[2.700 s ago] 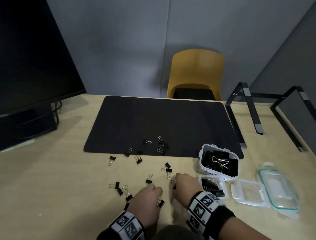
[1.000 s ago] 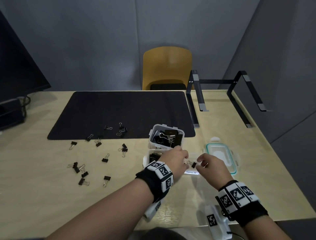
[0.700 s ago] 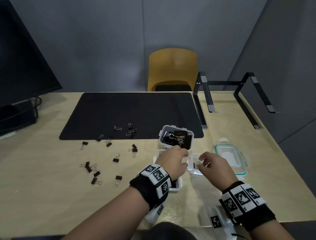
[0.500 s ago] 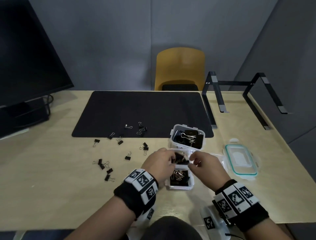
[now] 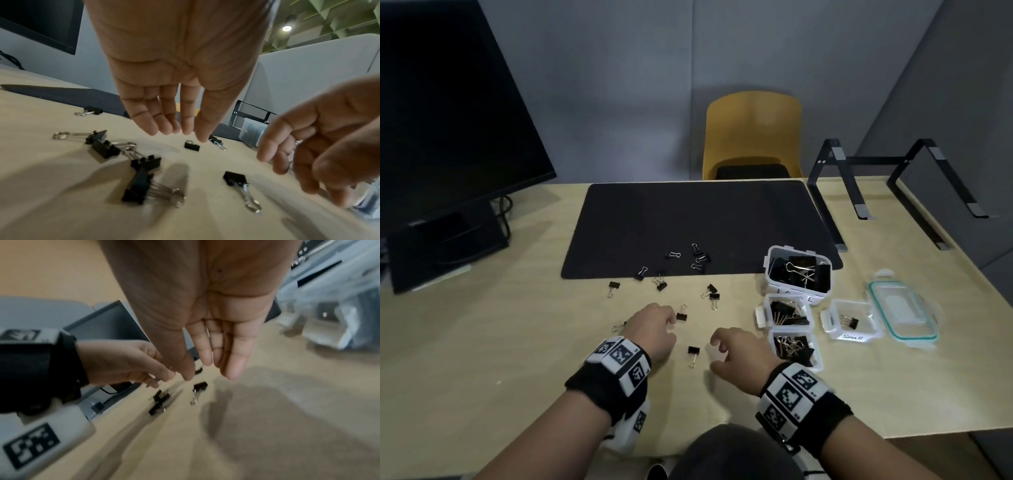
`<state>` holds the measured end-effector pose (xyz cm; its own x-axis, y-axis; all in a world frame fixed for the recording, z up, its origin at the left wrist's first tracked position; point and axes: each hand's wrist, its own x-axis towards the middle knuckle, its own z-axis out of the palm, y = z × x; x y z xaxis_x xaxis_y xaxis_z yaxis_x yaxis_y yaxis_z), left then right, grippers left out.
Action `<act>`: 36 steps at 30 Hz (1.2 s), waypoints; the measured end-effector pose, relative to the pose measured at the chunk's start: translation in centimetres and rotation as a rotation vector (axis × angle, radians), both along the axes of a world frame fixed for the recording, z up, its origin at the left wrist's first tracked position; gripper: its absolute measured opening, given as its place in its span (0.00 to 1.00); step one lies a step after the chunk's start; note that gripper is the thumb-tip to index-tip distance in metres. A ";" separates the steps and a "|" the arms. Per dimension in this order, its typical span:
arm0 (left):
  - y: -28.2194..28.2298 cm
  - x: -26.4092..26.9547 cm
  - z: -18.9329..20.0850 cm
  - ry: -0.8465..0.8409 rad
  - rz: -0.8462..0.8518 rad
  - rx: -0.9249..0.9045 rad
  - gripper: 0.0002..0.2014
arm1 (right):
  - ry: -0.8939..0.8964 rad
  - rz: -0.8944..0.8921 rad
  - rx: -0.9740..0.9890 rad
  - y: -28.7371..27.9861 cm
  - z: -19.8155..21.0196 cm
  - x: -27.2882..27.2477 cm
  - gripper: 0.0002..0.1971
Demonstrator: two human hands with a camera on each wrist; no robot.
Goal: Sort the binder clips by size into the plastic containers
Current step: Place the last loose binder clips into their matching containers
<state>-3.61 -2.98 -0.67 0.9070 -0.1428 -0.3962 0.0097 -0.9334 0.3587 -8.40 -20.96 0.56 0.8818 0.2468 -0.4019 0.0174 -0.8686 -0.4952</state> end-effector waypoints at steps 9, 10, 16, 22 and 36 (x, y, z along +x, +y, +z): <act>0.7 2.5 -1.5 -0.027 0.000 -0.007 0.14 | -0.090 -0.036 -0.027 3.7 -3.3 -0.1 0.20; 0.6 2.6 -1.6 -0.032 -0.005 -0.009 0.14 | -0.103 -0.039 -0.031 3.9 -3.4 0.0 0.18; -0.6 3.0 -1.4 -0.067 -0.008 0.017 0.15 | -0.131 -0.109 -0.039 3.7 -4.0 0.1 0.09; -2.0 3.2 -0.9 -0.059 -0.035 0.091 0.08 | -0.119 -0.110 -0.028 3.1 -3.5 0.5 0.08; -7.4 2.5 0.2 -0.086 -0.004 -0.239 0.04 | -0.296 -0.550 0.024 -11.4 1.4 1.4 0.06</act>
